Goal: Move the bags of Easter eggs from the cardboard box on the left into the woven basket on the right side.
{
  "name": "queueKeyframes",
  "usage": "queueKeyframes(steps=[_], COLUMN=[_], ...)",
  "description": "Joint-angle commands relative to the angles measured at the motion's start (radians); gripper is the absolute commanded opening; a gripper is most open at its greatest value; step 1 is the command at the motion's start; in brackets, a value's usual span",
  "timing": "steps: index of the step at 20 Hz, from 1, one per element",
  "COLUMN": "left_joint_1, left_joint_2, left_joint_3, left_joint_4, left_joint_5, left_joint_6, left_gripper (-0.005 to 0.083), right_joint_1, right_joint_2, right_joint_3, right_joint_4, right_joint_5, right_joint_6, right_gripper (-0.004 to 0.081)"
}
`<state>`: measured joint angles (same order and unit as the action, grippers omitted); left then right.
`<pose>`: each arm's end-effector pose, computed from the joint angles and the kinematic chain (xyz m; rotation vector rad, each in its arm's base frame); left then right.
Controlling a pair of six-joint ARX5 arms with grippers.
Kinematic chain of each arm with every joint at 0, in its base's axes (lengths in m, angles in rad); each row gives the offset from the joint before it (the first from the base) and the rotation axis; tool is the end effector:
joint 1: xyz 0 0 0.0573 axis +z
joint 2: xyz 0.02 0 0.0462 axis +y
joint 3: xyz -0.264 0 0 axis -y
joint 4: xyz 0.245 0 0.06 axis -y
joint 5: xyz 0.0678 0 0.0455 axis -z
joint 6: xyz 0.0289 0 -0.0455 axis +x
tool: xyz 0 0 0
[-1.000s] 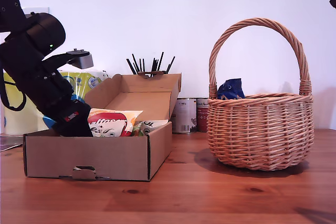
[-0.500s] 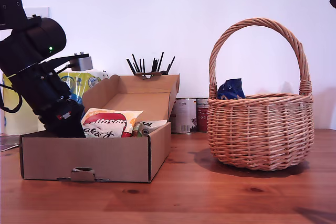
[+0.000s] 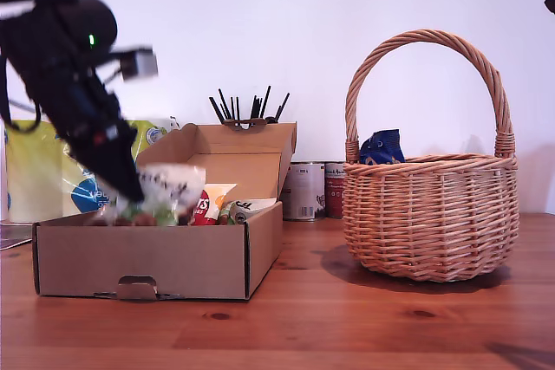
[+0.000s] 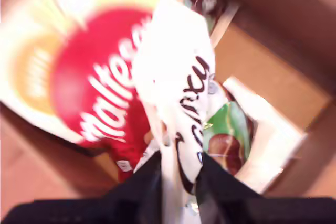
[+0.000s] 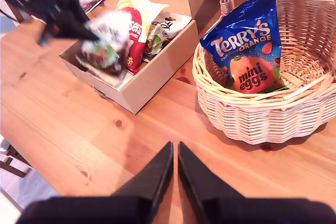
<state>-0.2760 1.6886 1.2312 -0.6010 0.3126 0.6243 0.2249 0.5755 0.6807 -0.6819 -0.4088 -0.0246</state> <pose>0.3286 -0.1023 0.2282 0.5275 0.8690 -0.8471 0.1095 0.0368 0.2811 0.0307 0.5761 0.6229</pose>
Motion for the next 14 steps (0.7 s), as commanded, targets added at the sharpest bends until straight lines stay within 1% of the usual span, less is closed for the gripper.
queueKeyframes(steps=[1,4,6,8,10,11,13,14], left_joint_1=[-0.002,-0.002,-0.002,-0.003,-0.031,-0.053,-0.110,-0.143], left_joint_2=[-0.057,-0.081,-0.081,-0.081,-0.081,-0.080,-0.077,-0.071], left_joint_3=[0.036,0.071,0.081,0.081,0.081,0.081,0.081,0.081], left_joint_4=[-0.013,-0.020,-0.018,-0.011,0.025,0.058,0.143,0.195], left_joint_5=[0.046,0.077,0.124,0.239,0.366,0.415,0.468,0.469], left_joint_6=[0.001,-0.002,-0.050,-0.091,-0.152,-0.192,-0.275,-0.311], left_gripper=[0.0067,-0.0017,-0.0022,-0.0022,-0.0022,-0.0022,-0.0022,-0.0022], right_joint_1=[0.004,0.004,0.004,0.004,0.004,0.004,0.004,0.004], right_joint_2=[-0.002,-0.002,-0.002,-0.002,-0.002,-0.002,-0.002,-0.002], right_joint_3=[0.009,0.009,0.009,0.009,0.009,0.009,0.009,0.009], right_joint_4=[0.004,0.005,0.010,0.012,0.011,0.011,0.011,0.012], right_joint_5=[0.000,0.000,0.000,0.000,0.000,0.000,0.000,0.000], right_joint_6=[-0.004,-0.004,-0.004,-0.004,-0.004,-0.004,-0.004,-0.004], right_gripper=[-0.0012,-0.0012,-0.0012,-0.0013,-0.0012,-0.0013,-0.0012,-0.0013])
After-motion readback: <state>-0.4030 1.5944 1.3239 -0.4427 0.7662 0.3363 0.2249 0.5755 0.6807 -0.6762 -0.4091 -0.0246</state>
